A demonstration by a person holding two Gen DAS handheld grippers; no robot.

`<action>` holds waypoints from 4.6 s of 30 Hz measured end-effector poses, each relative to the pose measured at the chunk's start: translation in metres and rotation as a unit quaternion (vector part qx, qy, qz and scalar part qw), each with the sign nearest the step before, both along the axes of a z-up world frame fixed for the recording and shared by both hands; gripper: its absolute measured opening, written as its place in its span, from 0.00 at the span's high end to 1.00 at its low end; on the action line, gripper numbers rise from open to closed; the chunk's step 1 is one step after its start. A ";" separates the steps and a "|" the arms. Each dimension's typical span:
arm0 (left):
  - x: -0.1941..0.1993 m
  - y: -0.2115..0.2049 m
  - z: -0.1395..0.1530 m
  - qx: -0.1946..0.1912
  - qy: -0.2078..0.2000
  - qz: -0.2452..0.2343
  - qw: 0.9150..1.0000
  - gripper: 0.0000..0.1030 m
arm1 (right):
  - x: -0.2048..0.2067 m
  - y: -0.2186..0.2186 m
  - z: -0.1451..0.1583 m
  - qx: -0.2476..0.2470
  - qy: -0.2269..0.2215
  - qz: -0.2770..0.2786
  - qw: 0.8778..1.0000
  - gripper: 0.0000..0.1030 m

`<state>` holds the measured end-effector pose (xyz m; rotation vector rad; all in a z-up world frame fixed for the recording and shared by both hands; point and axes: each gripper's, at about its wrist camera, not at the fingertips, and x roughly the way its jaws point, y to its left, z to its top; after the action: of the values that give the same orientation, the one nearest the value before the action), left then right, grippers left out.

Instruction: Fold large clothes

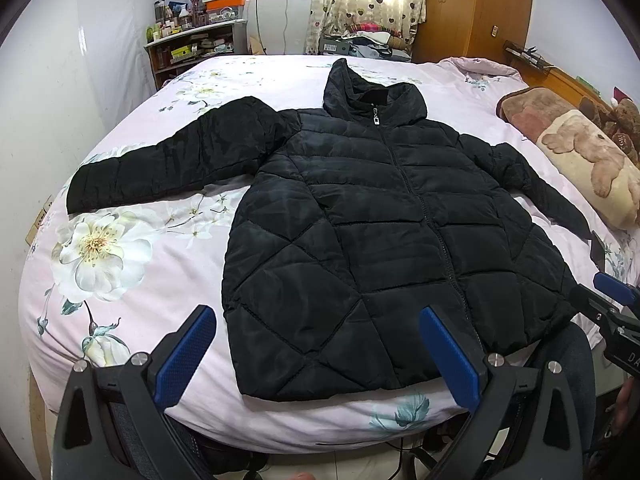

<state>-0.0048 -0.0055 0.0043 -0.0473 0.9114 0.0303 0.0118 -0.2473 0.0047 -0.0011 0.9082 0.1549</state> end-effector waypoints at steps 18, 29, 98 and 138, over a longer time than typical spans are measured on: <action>-0.001 -0.002 -0.002 -0.001 0.004 -0.001 1.000 0.00 | -0.001 0.001 -0.001 0.000 0.002 -0.001 1.000 0.28; 0.000 -0.002 -0.003 -0.001 0.005 0.000 1.000 0.00 | -0.001 0.003 -0.001 -0.001 0.001 -0.001 1.000 0.28; 0.111 0.164 -0.056 -0.007 0.000 0.157 0.988 0.09 | 0.121 0.061 -0.016 -0.014 -0.008 0.062 0.998 0.28; 0.180 0.205 0.070 -0.076 -0.140 0.128 0.979 0.90 | 0.180 0.019 -0.062 -0.031 0.018 0.005 0.999 0.28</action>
<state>0.1755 0.1997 0.0748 -0.3039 0.6199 0.1882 0.1914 -0.2282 -0.0572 -0.0606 0.9485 0.1355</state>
